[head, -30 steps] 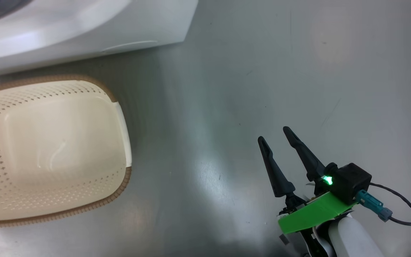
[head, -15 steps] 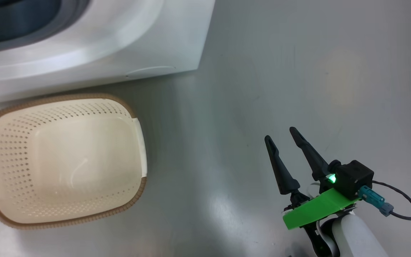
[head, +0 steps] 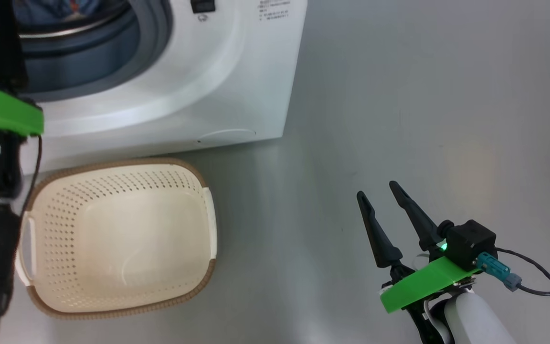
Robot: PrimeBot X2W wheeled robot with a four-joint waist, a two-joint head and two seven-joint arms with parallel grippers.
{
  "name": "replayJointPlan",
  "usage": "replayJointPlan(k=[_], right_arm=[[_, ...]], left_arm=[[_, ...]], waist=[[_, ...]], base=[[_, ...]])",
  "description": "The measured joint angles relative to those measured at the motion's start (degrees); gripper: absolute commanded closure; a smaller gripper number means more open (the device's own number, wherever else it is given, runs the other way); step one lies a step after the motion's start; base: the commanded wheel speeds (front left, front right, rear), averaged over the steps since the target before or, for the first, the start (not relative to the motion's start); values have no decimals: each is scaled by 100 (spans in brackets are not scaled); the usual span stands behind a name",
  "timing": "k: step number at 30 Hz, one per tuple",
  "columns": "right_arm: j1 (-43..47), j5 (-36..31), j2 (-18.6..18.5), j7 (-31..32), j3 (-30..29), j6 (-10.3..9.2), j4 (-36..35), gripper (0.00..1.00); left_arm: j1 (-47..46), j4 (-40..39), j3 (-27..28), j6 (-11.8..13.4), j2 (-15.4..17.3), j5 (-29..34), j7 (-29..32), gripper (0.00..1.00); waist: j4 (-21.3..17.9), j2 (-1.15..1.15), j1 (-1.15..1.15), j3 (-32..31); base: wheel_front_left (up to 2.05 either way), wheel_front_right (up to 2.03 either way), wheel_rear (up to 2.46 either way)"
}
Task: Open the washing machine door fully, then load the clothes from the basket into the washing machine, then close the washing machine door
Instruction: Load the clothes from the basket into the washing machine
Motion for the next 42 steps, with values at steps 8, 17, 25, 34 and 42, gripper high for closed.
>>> replayJointPlan(k=[8,17,25,34,42], right_arm=[[233,9,1,0,-70,0,118,0],[421,10,1,1,-144,0,182,0],[630,108,2,1,-189,0,231,0],[729,168,5,1,-277,0,254,0],[945,168,9,1,-310,0,318,0]], left_arm=[[934,-639,513,0,-191,177,0,0],[2050,-1317,1220,0,-438,531,0,0],[2971,-1756,1666,0,-679,903,0,0],[4068,-2152,1936,0,-892,1618,1,0],[4840,-2359,2053,0,-1201,1935,1,0]], waist=[[73,0,0,-542],[115,0,0,-1051],[153,0,0,-1436],[144,0,0,-1775],[159,0,0,-2125]], base=[[0,0,0],[0,0,0],[0,0,0],[0,0,0],[0,0,0]])
